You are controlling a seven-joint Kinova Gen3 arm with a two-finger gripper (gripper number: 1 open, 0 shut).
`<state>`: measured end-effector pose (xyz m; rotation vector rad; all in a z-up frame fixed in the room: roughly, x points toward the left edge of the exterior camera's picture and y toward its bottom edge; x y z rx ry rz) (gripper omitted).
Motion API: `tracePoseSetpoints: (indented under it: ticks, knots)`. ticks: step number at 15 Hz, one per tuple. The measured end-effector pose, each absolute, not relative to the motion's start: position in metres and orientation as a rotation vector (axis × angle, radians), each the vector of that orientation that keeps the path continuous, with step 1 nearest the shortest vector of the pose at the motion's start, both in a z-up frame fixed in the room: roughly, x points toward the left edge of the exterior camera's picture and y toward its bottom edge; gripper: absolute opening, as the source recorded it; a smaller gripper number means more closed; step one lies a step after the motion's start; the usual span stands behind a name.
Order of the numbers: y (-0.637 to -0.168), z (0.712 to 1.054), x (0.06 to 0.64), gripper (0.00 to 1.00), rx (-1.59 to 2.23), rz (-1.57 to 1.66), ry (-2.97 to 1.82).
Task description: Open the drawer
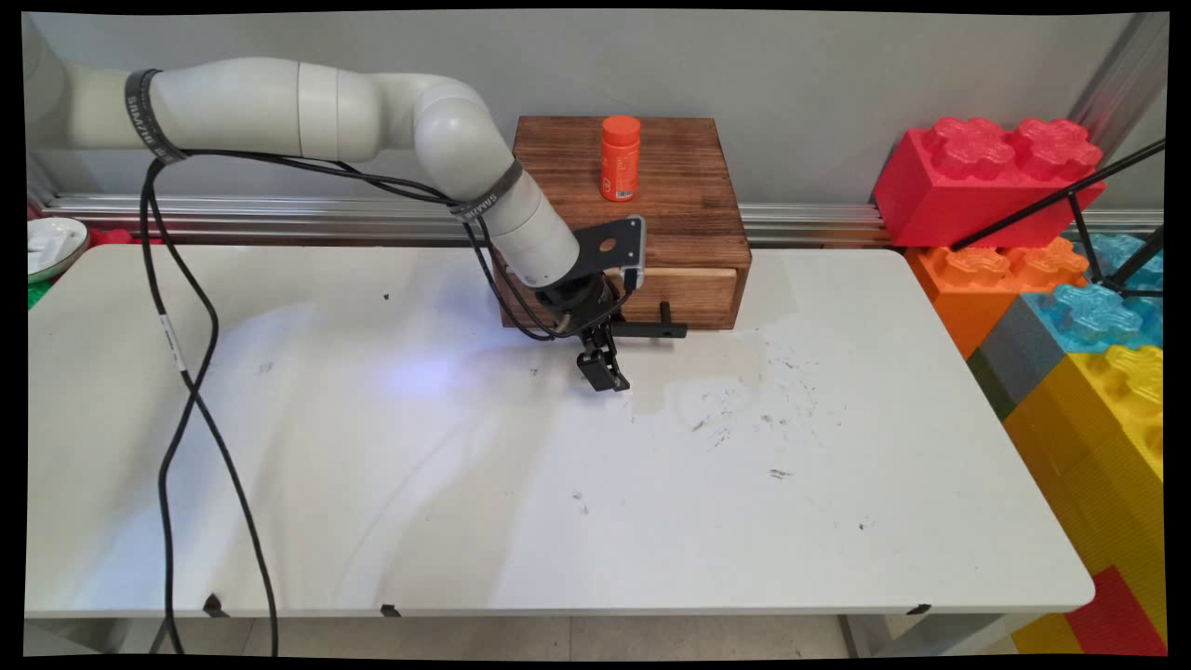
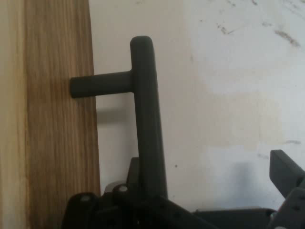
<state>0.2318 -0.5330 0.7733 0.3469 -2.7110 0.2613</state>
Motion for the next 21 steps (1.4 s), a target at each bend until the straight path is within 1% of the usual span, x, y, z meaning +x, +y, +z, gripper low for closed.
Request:
tracePoseSetpoints:
  ticks: [12,21]
  knots:
    - [-0.498,0.776,0.221,1.0,0.386,0.223,-2.699]
    - [-0.462,0.785,0.215,1.0,0.423,0.17,-2.677]
